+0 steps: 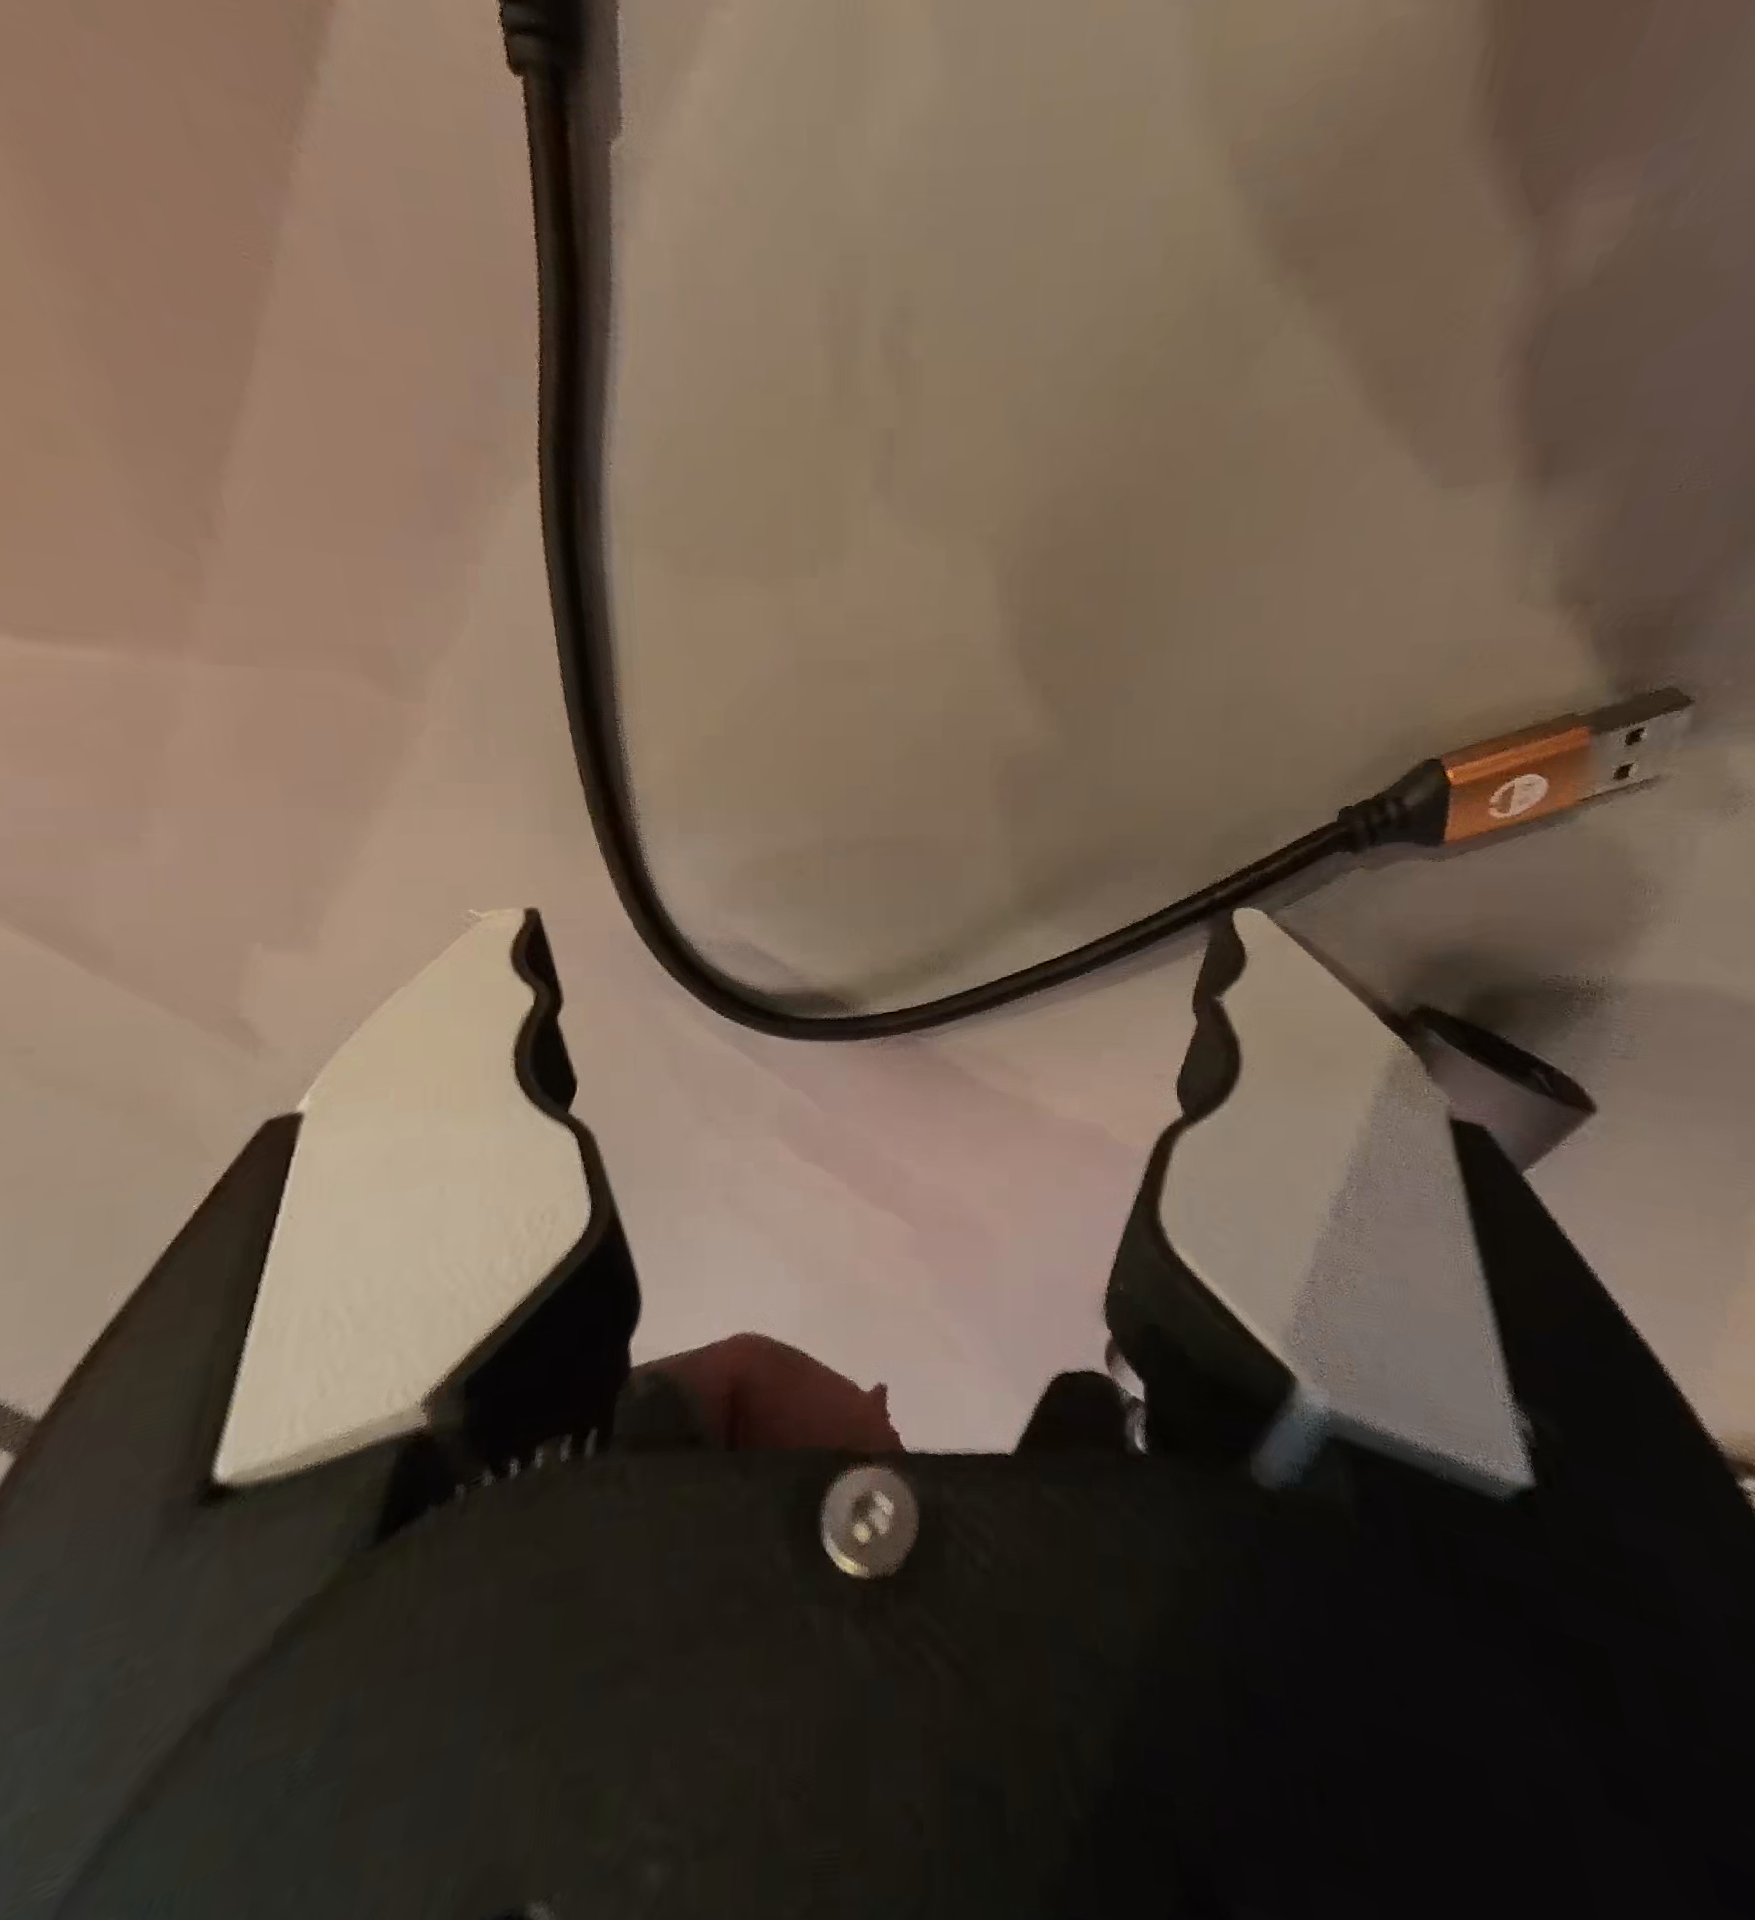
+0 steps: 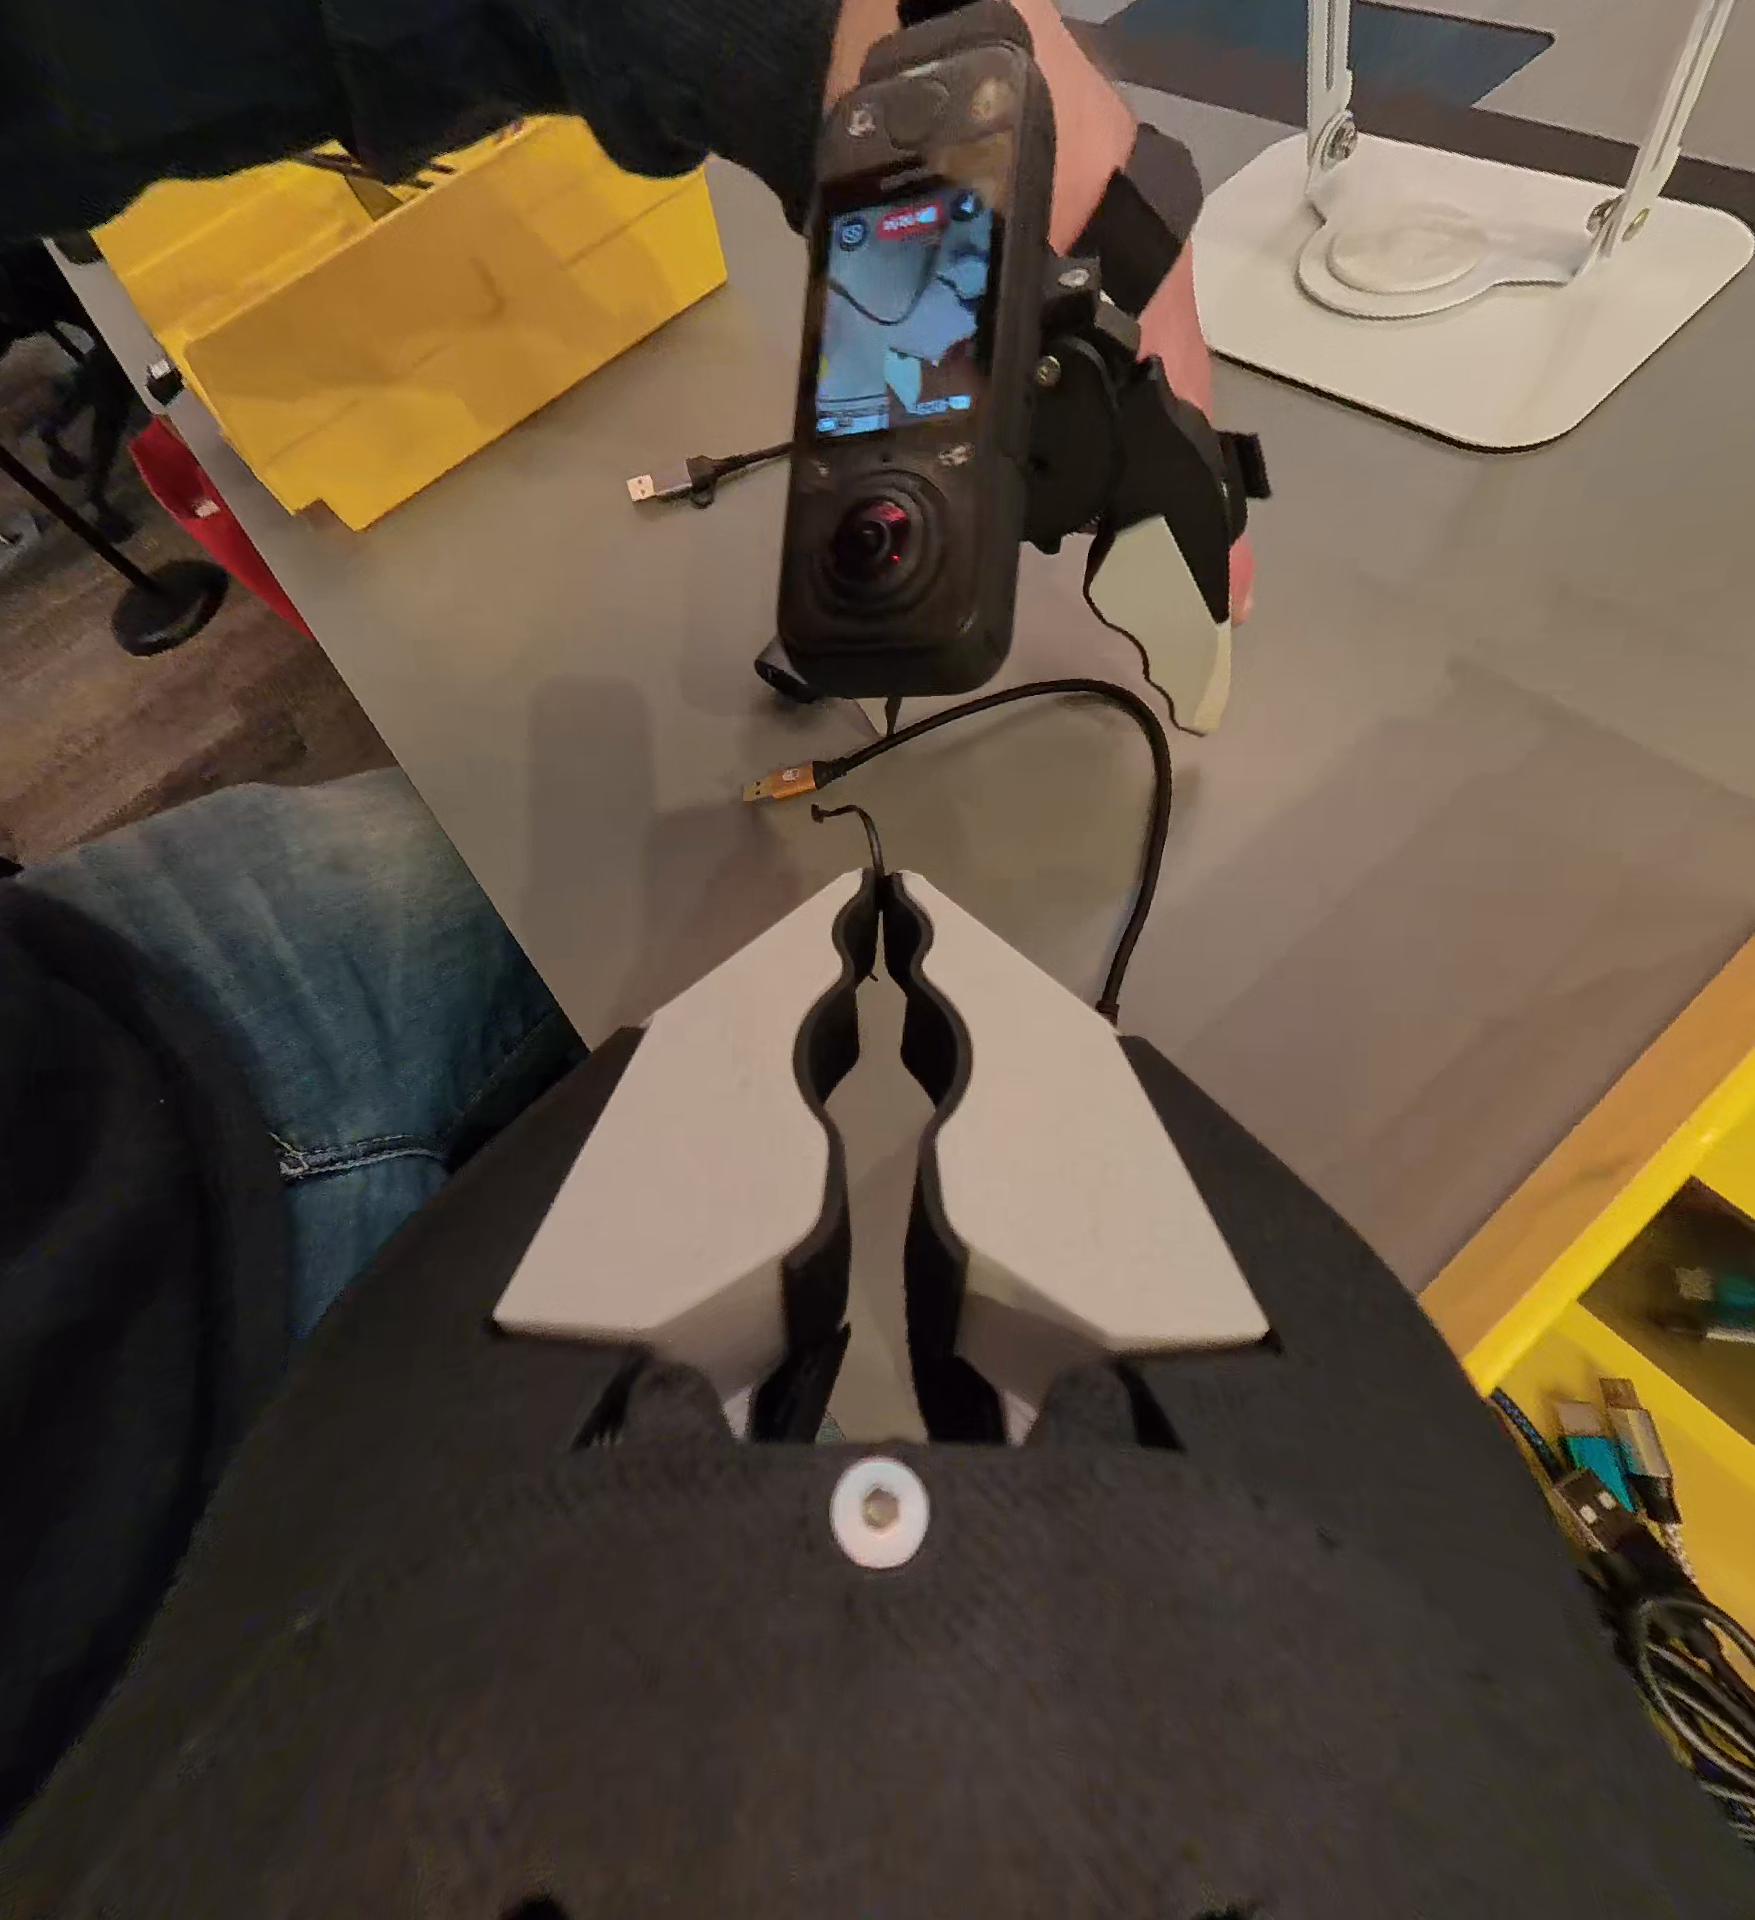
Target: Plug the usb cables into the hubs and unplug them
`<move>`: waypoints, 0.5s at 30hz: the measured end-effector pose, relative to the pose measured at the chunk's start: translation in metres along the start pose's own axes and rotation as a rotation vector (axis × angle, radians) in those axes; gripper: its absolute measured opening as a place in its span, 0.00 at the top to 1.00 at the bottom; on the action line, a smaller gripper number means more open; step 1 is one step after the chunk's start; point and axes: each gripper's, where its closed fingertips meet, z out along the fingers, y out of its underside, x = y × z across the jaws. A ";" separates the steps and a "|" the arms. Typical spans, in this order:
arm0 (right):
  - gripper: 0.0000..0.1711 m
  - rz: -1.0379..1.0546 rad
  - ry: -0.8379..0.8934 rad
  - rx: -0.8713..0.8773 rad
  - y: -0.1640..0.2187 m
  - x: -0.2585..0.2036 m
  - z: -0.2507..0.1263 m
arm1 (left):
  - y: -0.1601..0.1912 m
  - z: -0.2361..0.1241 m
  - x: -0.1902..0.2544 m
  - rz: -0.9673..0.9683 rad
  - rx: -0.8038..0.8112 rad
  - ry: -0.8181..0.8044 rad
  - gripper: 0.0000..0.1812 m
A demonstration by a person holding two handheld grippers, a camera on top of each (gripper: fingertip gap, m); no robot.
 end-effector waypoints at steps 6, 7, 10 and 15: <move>1.00 0.025 -0.023 0.031 0.001 0.002 -0.006 | -0.005 0.006 -0.003 -0.019 0.024 0.116 0.42; 1.00 0.030 -0.027 0.036 0.001 0.002 -0.006 | -0.008 0.005 -0.006 -0.022 0.038 0.115 0.44; 1.00 0.037 -0.033 0.049 0.002 0.001 -0.008 | -0.013 0.005 -0.008 -0.019 0.056 0.113 0.46; 1.00 0.033 -0.038 0.060 0.000 0.000 -0.010 | -0.030 0.001 -0.005 -0.080 0.172 0.105 0.68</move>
